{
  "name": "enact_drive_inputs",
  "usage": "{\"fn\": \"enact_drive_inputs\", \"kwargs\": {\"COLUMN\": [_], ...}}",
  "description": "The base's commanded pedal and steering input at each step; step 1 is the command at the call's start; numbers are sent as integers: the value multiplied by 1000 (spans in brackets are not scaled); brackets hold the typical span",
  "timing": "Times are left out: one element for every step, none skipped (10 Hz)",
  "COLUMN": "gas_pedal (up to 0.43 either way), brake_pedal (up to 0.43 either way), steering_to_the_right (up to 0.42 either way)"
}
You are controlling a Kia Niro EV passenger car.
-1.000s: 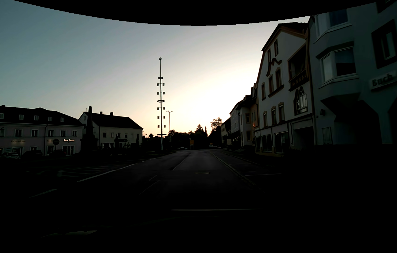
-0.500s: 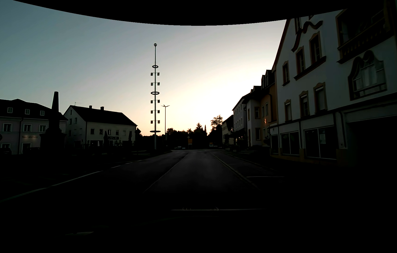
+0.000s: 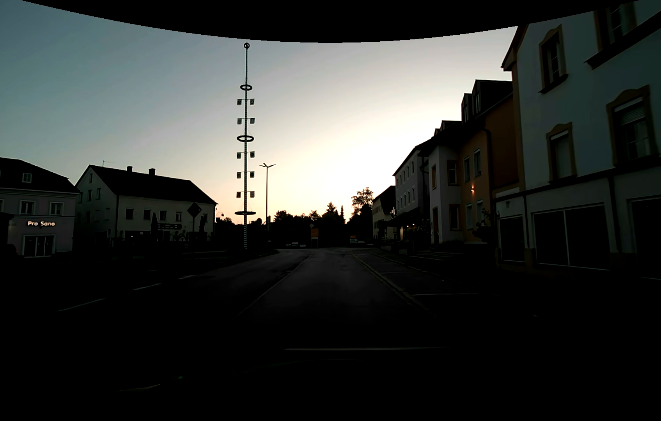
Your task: Follow the waypoints while adhering to traffic rules and regulations
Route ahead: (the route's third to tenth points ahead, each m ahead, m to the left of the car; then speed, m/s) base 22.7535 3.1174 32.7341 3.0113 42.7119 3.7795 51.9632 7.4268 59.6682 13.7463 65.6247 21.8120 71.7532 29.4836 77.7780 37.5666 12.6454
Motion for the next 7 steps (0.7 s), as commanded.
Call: {"fn": "enact_drive_inputs", "kwargs": {"gas_pedal": [0, 0, 0, 0, 0, 0, 0], "brake_pedal": [0, 0, 0, 0, 0, 0, 18], "steering_to_the_right": [0, 0, 0, 0, 0, 0, -1]}}
